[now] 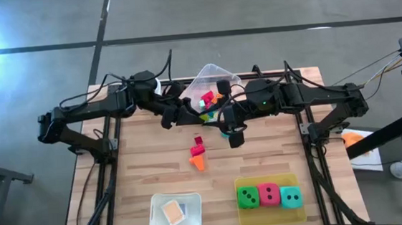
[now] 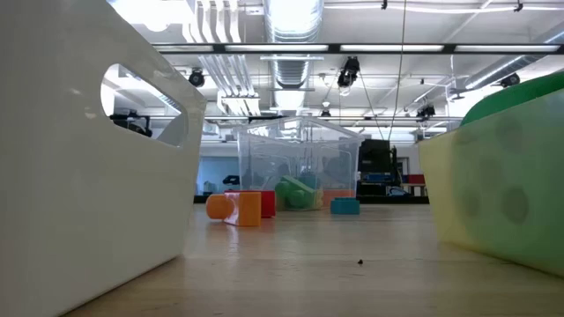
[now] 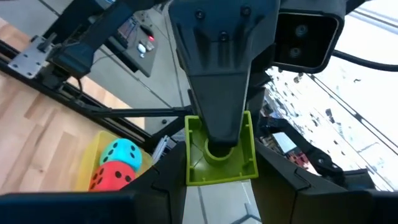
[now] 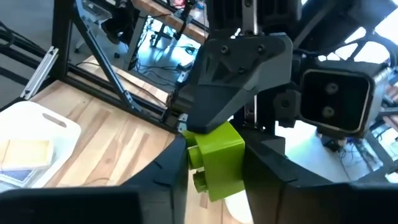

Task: Pick & Place Toys
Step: Put the green game piece into the transparent bin

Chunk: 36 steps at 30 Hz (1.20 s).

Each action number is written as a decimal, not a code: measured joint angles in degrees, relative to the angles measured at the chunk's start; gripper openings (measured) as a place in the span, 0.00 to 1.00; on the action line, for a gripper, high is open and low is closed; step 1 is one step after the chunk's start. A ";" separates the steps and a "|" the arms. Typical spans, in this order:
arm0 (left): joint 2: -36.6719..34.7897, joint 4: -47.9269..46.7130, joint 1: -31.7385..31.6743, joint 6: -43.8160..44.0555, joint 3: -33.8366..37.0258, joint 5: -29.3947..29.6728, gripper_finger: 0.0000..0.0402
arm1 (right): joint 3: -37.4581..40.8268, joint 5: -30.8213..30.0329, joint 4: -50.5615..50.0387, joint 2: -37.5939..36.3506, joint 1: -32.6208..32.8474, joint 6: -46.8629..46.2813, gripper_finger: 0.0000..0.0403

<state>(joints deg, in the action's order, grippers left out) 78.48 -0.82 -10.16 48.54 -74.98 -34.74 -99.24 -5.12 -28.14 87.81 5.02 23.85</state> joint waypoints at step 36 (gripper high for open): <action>-9.43 -33.66 0.48 -5.38 0.02 20.02 0.82 | -14.75 -0.66 -15.49 5.36 -17.43 -44.38 0.22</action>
<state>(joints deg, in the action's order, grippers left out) 69.05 -34.48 -9.68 43.16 -74.96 -14.72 -113.99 -5.78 -43.63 93.17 -12.41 -20.53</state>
